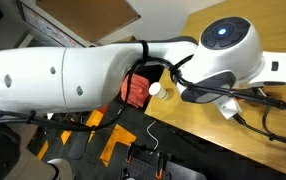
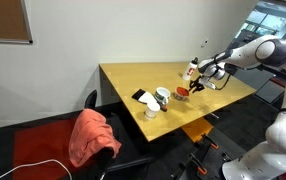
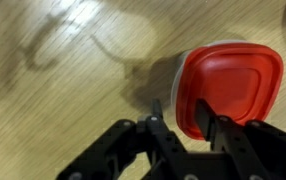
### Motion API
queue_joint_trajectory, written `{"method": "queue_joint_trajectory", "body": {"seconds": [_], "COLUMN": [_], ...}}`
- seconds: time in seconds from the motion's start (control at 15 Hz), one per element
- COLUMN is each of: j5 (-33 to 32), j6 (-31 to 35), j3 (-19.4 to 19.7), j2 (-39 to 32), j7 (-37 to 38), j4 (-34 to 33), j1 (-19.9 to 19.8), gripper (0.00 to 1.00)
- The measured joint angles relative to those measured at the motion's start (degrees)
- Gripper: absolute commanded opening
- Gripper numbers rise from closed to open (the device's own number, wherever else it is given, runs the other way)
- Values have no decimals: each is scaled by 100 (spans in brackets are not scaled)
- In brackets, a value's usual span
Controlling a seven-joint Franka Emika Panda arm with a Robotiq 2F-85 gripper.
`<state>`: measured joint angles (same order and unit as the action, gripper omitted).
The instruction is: Remove the lid from the bowl and put all the candies into the cup
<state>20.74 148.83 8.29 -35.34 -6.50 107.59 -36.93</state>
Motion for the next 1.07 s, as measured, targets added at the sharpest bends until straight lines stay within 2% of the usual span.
{"method": "queue_joint_trajectory", "body": {"seconds": [0.2, 0.27, 0.53, 0.6, 0.8, 1.07], "j5": [11, 11, 12, 12, 12, 13], "j6": [-91, -129, -194, -197, -197, -198], "j3": [-79, -95, -142, -152, -174, -183], "j2": [-97, -132, -269, -303, -384, -413], "j7": [0, 1, 1, 2, 3, 6], "j4": [-111, -151, -278, -307, -373, -425], "j1": [-89, -106, -137, -139, -141, -141], "gripper": [26, 28, 24, 21, 0, 2]}}
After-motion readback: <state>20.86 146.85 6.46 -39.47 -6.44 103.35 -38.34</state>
